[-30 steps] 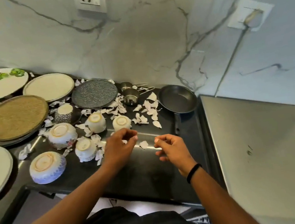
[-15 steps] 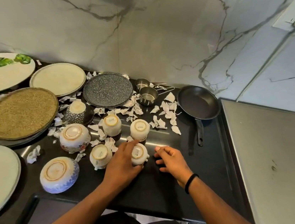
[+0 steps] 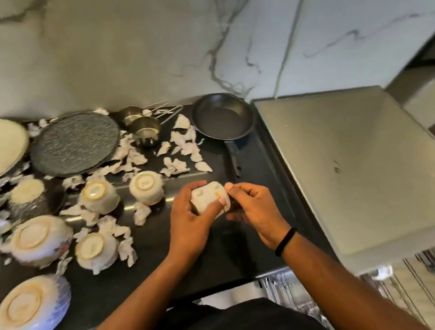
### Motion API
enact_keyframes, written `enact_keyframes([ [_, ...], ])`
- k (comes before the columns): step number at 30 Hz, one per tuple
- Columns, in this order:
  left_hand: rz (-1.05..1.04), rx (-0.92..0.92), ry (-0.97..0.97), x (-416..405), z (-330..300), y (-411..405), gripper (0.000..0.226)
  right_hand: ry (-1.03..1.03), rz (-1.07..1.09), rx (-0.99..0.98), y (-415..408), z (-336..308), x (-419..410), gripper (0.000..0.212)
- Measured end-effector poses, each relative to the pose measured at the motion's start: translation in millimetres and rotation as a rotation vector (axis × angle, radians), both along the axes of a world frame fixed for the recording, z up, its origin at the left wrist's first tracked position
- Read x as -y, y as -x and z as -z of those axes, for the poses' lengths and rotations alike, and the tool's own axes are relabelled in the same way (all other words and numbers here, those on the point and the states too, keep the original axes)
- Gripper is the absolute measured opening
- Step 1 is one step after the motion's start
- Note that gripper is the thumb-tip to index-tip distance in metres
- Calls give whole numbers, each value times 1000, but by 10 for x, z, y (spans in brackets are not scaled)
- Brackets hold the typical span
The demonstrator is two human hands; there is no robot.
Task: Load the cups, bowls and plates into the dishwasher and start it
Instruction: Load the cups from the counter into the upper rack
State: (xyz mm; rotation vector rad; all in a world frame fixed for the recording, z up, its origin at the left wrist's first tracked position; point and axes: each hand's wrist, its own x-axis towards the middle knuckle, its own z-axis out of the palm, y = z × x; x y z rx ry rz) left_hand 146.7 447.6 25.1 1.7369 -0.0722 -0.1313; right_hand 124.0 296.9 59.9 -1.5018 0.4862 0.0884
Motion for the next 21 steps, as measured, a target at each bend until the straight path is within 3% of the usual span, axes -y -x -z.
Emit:
enact_keyframes([
  [5,175,-169,198,895,-177,195,31,22,219,36,493,-49,721,13],
  [9,387,-258,143,1673,-264,510,26,8,400,97,1010,-52,1388,16],
  [15,690,-116,-101,2883,-84,1306,66,47,746,121,1960,91,2540,22],
  [21,856,-159,-171,3996,295,2116,72,3,939,11,2985,526,3503,19],
])
